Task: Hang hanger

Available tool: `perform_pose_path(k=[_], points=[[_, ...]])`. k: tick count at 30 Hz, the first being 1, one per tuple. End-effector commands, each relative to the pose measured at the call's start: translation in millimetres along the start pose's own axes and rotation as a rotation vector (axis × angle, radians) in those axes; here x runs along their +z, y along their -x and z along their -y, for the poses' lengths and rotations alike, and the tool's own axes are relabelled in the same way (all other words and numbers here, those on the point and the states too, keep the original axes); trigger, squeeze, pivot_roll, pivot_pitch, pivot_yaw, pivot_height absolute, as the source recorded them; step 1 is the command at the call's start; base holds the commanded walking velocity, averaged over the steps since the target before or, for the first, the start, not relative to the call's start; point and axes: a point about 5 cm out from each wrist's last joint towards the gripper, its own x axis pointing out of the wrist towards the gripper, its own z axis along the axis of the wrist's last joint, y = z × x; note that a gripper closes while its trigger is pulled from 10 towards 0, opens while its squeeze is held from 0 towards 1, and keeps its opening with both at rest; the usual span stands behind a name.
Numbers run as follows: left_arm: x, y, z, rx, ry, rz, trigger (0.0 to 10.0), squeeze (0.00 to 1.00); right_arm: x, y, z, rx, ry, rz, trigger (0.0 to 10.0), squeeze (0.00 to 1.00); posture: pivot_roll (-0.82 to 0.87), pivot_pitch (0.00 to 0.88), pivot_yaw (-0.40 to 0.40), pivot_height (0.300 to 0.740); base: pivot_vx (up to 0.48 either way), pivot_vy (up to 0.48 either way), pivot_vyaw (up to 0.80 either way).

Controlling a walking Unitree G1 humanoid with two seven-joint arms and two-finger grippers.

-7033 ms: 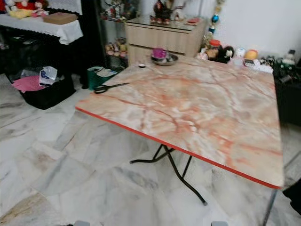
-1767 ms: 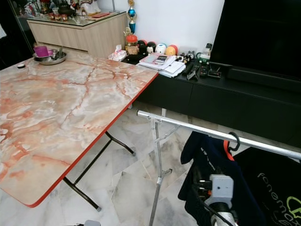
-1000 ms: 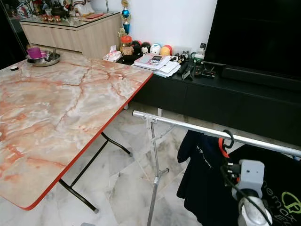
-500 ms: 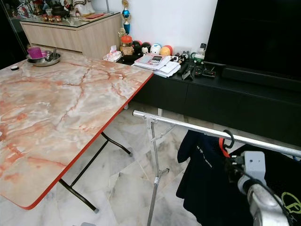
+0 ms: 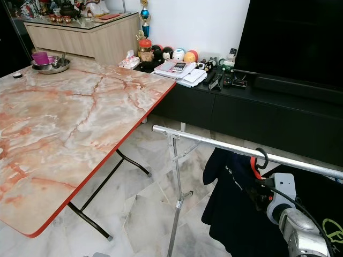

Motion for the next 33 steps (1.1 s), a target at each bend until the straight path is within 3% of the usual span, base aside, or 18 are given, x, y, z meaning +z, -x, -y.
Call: perform_pose_path(k=[1,3,4,5,6,21,33], points=[[-5,0.6,0.9,-0.005,-0.006,-0.019,10.0,0.0,5,-3.4,-1.6,-0.006,0.014,0.003,10.0,0.0,0.09,0.049,-0.026,0.74,0.0,0.0,0.0],[-4,0.6,1.0,-0.005,-0.007,-0.018,10.0,0.0,5,-6.2,-6.2,0.001,0.013,0.006,10.0,0.0,0.1,0.05,-0.025,0.74,0.0,0.0,0.0],[-4,0.5,1.0,-0.005,-0.006,-0.018,10.0,0.0,5,-7.2,-8.4,0.006,0.001,0.014,3.6,0.0,0.1,0.05,-0.024,0.74,0.0,0.0,0.0],[-4,0.5,1.0,-0.005,-0.006,-0.017,10.0,0.0,5,-7.8,-9.8,0.009,-0.007,0.019,3.6,0.0,0.1,0.05,-0.024,0.74,0.0,0.0,0.0],[-4,0.5,0.8,-0.004,-0.007,-0.017,10.0,0.0,5,-8.6,-12.7,0.021,-0.012,0.024,0.0,0.0,0.1,0.05,-0.022,0.74,0.0,0.0,0.0],[-3,0.5,-0.7,-0.004,-0.009,-0.016,10.0,0.0,-2,-15.5,-24.7,0.037,-0.01,0.022,0.0,0.0,0.1,0.051,-0.015,0.74,0.0,0.0,0.0],[-5,0.7,-0.3,-0.007,-0.017,-0.02,10.0,0.0,6,-19.1,-34.9,0.001,-0.036,0.134,0.0,0.0,0.1,0.054,-0.013,0.74,0.0,0.0,0.0]])
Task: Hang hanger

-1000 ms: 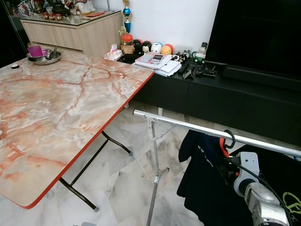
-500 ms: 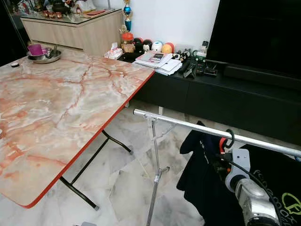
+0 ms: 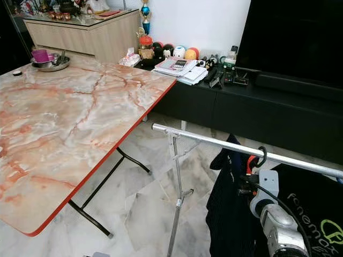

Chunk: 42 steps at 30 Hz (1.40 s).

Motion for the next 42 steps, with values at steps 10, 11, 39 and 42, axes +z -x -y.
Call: perform_pose_path(k=[10,11,39,42], points=[[-5,0.6,2.7,-0.014,-0.021,-0.022,10.0,0.0,28,6.8,-3.3,-0.035,-0.029,0.264,0.0,0.0,0.08,0.058,-0.008,0.74,0.0,0.0,0.0],[-5,0.6,2.9,-0.015,-0.021,-0.022,10.0,0.0,29,7.7,-3.5,-0.039,-0.024,0.277,0.0,0.0,0.08,0.057,-0.009,0.74,0.0,0.0,0.0],[-4,0.0,6.8,-0.016,-0.025,-0.024,10.0,0.0,-103,44.2,-27.6,0.013,0.075,-0.043,2.4,0.0,0.06,0.036,-0.01,0.74,0.0,0.0,0.0],[-4,0.0,6.1,-0.013,-0.022,-0.021,10.0,0.0,-121,43.6,-22.7,-0.039,0.069,-0.152,5.1,0.0,0.06,0.034,-0.006,0.74,0.0,0.0,0.0]])
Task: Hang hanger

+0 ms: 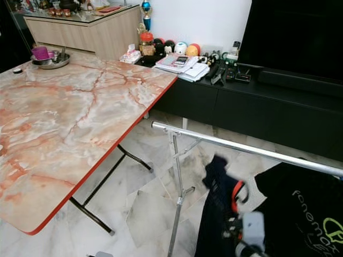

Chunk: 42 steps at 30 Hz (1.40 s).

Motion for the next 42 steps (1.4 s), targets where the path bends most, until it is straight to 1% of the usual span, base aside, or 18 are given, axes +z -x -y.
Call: perform_pose_path(k=[1,2,3,4,5,9,10,11,14,18,20,25,29,42], points=[[-6,0.9,-0.2,0.002,-0.009,-0.025,10.0,0.0,-4,-0.6,6.1,-0.036,0.006,-0.033,7.1,0.0,0.06,0.034,-0.006,0.74,0.0,0.0,0.0],[-6,1.0,-0.6,0.002,-0.007,-0.023,10.0,0.0,-8,-0.2,6.8,-0.043,0.01,-0.064,9.0,0.0,0.07,0.033,-0.007,0.74,0.0,0.0,0.0],[-6,1.0,-1.5,0.005,-0.001,-0.018,10.0,0.0,-19,2.3,10.1,-0.07,0.017,-0.135,10.0,0.0,0.07,0.032,-0.007,0.74,0.0,0.0,0.0],[-6,1.0,-1.5,0.005,-0.001,-0.018,10.0,0.0,-19,2.3,10.1,-0.07,0.017,-0.135,10.0,0.0,0.07,0.032,-0.007,0.74,0.0,0.0,0.0],[-5,1.0,-2.0,0.007,0.003,-0.017,10.0,0.0,-23,3.8,11.7,-0.085,0.018,-0.161,10.0,0.0,0.08,0.027,-0.008,0.74,0.0,0.0,0.0],[-5,1.2,-3.4,0.01,0.01,-0.008,10.0,0.0,-30,8.3,22.2,-0.175,-0.003,-0.194,10.0,0.0,0.08,0.027,-0.008,0.74,0.0,0.0,0.0],[-5,1.3,-3.8,0.011,0.008,-0.009,10.0,0.0,-31,9.0,24.7,-0.203,-0.025,-0.195,10.0,0.0,0.08,0.026,-0.005,0.74,0.0,0.0,0.0],[-6,1.4,-4.5,0.01,-0.003,-0.015,10.0,0.0,-32,10.3,28.5,-0.26,-0.069,-0.188,10.0,0.0,0.08,0.026,0.001,0.74,0.0,0.0,0.0],[-8,1.8,-4.5,0.005,-0.013,-0.023,10.0,0.0,-35,11.9,29.3,-0.314,-0.126,-0.18,10.0,0.0,0.07,0.024,0.007,0.74,0.0,0.0,0.0],[-9,1.9,-4.2,0.003,-0.012,-0.024,10.0,0.0,-39,13.3,26.4,-0.316,-0.127,-0.195,10.0,0.0,0.07,0.023,0.008,0.74,0.0,0.0,0.0],[-9,2.0,-3.5,0.001,-0.011,-0.024,10.0,0.0,-48,16.2,21.9,-0.301,-0.12,-0.226,10.0,0.0,0.08,0.02,0.005,0.74,0.0,0.0,0.0],[-11,2.2,-2.5,0.0,-0.012,-0.027,10.0,0.0,-56,21.1,21.7,-0.306,-0.121,-0.259,10.0,0.0,0.08,0.017,0.007,0.74,0.0,0.0,0.0],[-11,2.3,-2.0,-0.002,-0.015,-0.029,10.0,0.0,-58,22.2,22.1,-0.308,-0.125,-0.267,10.0,0.0,0.08,0.015,0.008,0.74,0.0,0.0,0.0],[-12,2.5,-2.1,-0.007,-0.023,-0.028,10.0,0.0,-61,21.5,16.4,-0.282,-0.126,-0.287,10.0,0.0,0.09,0.011,0.008,0.74,0.0,0.0,0.0]])
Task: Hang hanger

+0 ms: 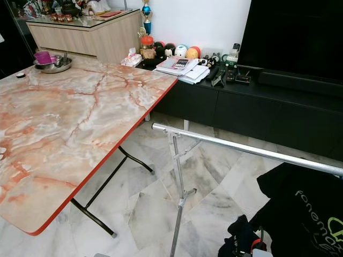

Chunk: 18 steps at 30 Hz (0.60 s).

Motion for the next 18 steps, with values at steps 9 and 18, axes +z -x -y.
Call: perform_pose_path(k=[9,18], points=[[-6.8,1.3,0.1,-0.006,-0.018,-0.018,10.0,0.0,-4.4,0.9,-2.1,0.007,0.002,-0.013,10.0,0.0,0.09,0.023,0.005,0.74,0.0,0.0,0.0],[-5.9,1.2,-0.5,-0.006,-0.016,-0.015,10.0,0.0,-4.5,0.9,-2.9,0.012,0.004,-0.015,10.0,0.0,0.09,0.033,0.004,0.74,0.0,0.0,0.0]])
